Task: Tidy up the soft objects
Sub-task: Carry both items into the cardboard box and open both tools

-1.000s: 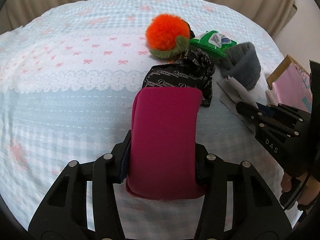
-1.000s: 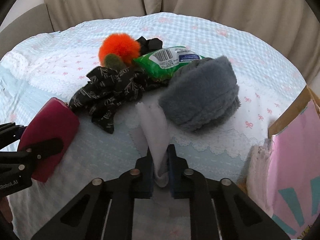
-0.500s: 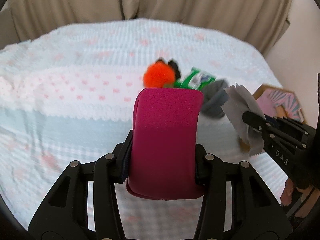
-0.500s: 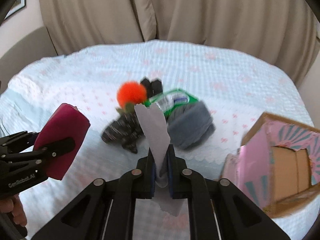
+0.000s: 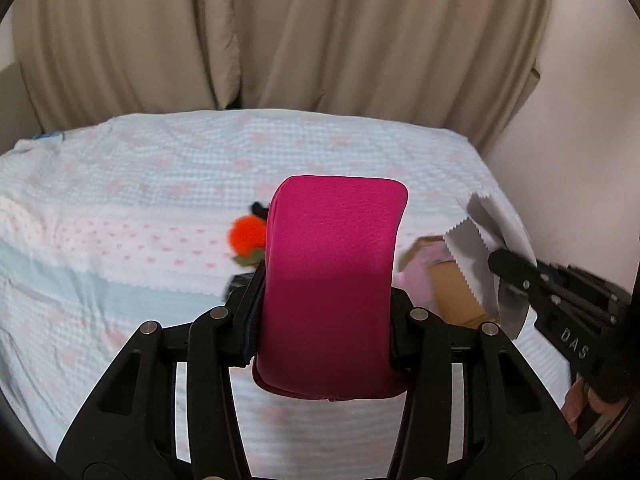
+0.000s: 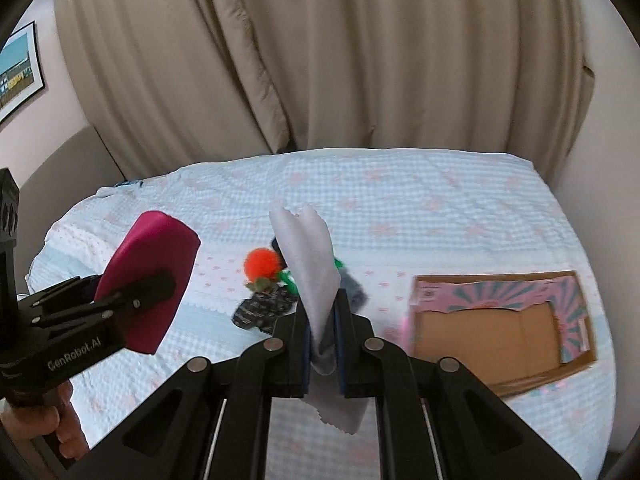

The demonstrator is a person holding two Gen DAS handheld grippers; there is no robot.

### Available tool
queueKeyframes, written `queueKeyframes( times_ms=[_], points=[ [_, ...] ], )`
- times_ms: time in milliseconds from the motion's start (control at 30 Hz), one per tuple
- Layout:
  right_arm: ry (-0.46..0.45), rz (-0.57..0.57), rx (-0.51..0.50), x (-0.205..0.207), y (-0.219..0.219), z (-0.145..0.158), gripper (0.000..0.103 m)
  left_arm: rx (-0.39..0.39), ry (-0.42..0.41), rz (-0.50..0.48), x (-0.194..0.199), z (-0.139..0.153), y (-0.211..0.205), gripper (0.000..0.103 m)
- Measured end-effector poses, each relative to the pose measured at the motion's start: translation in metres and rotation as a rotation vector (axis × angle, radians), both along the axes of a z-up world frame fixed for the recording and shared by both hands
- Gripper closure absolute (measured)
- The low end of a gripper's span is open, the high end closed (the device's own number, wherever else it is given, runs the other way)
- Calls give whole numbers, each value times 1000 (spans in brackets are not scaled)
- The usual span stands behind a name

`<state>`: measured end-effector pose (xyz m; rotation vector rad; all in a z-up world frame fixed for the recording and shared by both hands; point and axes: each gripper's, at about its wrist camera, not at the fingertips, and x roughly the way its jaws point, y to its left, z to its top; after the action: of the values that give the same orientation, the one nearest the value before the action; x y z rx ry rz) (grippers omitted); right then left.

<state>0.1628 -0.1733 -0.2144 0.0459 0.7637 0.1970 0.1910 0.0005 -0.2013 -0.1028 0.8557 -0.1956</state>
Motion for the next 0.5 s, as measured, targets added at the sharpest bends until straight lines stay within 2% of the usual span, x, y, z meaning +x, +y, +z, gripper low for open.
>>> queueKeyframes(
  times_ms=[100, 200, 333, 500],
  points=[
    [14, -8, -5, -4, -39, 10, 94, -15, 11, -2, -4, 12, -41, 61],
    [35, -25, -3, -7, -85, 17, 94, -30, 42, -15, -2, 10, -84, 61],
    [73, -36, -27, -3, -135, 18, 94, -33, 91, -31, 5, -4, -141, 61],
    [152, -42, -42, 14, -197, -4, 94, -27, 165, -42, 22, -37, -205, 61]
  ],
)
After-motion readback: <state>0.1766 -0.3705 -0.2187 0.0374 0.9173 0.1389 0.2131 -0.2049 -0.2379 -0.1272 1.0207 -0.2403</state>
